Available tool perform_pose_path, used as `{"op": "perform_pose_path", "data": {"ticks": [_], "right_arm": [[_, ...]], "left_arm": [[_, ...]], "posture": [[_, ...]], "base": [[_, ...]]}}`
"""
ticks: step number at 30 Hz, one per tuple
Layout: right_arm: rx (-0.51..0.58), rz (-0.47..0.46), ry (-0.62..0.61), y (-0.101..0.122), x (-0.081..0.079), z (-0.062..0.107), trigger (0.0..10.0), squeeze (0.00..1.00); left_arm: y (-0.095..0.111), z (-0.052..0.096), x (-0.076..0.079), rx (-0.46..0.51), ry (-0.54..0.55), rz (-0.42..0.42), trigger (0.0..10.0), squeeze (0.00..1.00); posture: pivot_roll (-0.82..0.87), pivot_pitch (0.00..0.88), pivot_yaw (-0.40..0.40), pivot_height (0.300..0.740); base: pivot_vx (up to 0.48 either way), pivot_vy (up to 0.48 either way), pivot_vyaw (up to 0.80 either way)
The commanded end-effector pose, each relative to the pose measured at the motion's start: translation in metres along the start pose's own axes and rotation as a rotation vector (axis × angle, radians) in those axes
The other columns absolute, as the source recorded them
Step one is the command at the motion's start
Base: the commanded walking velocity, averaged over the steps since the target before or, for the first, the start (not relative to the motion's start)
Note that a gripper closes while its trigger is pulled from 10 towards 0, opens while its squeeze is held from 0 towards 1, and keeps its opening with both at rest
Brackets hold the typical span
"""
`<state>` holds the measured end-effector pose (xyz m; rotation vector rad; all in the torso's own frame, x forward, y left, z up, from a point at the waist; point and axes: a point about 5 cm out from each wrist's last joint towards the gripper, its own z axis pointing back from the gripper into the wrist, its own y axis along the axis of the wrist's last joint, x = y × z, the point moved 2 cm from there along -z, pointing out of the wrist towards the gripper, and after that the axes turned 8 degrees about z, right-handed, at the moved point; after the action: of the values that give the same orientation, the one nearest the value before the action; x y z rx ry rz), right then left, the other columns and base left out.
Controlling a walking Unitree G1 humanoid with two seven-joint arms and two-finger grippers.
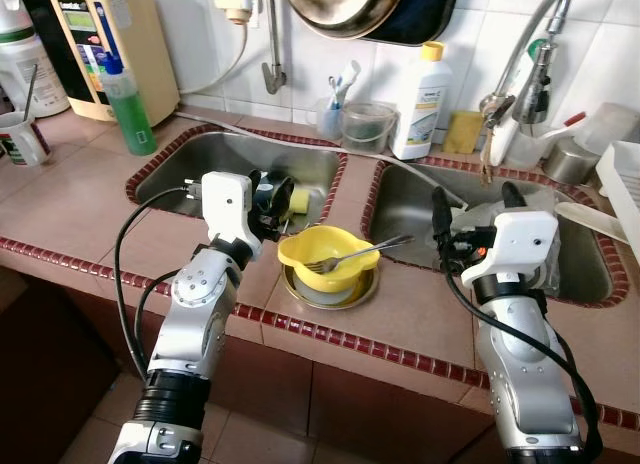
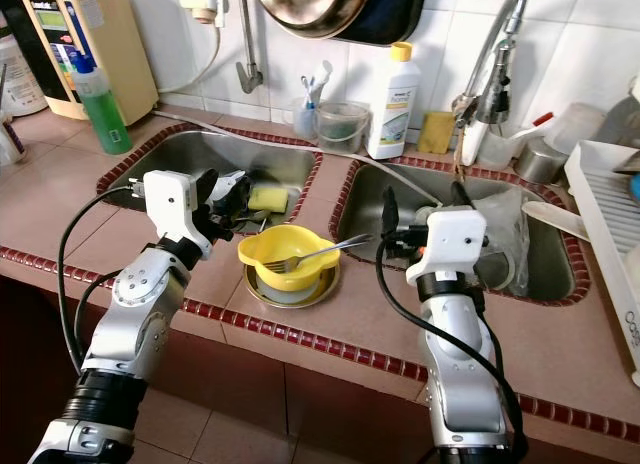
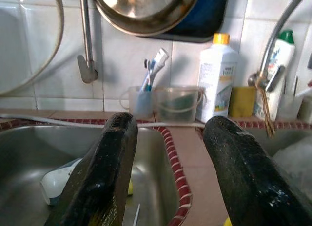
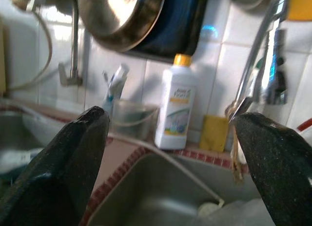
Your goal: Kitchen organization
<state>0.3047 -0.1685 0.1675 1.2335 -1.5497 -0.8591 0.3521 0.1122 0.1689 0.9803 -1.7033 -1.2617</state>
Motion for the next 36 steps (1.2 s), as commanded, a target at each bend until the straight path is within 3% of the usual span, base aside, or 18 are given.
{"op": "perform_pose_path", "data": {"ticks": [1, 11, 26, 33, 36], "right_arm": [[-0.020, 0.018, 0.000, -0.006, 0.004, 0.002, 10.0, 0.00], [-0.116, 0.044, 0.014, -0.032, 0.012, 0.025, 10.0, 0.00], [-0.202, 0.204, 0.084, -0.051, 0.030, 0.060, 10.0, 0.00], [-0.181, 0.230, 0.082, -0.047, 0.038, 0.055, 10.0, 0.00], [-0.106, 0.174, 0.084, -0.031, 0.033, 0.045, 10.0, 0.00]], "left_arm": [[0.004, 0.000, 0.004, 0.004, -0.029, -0.029, 10.0, 0.00], [-0.001, 0.012, 0.026, -0.033, -0.185, -0.138, 10.0, 0.00], [0.004, 0.022, 0.042, -0.054, -0.281, -0.130, 10.0, 0.00], [0.003, 0.025, 0.050, -0.070, -0.331, -0.142, 10.0, 0.00], [0.001, 0.027, 0.054, -0.088, -0.353, -0.162, 10.0, 0.00]], "posture": [[-0.01, 0.000, -0.011, 0.740], [-0.01, 0.000, 0.001, 0.740], [-0.03, 0.000, 0.016, 0.740], [-0.03, 0.000, 0.015, 0.740], [-0.02, 0.000, 0.016, 0.740]], "base": [[0.000, 0.000, 0.00], [0.000, 0.000, 0.00], [0.000, 0.000, 0.00], [0.000, 0.000, 0.00], [0.000, 0.000, 0.00]]}}
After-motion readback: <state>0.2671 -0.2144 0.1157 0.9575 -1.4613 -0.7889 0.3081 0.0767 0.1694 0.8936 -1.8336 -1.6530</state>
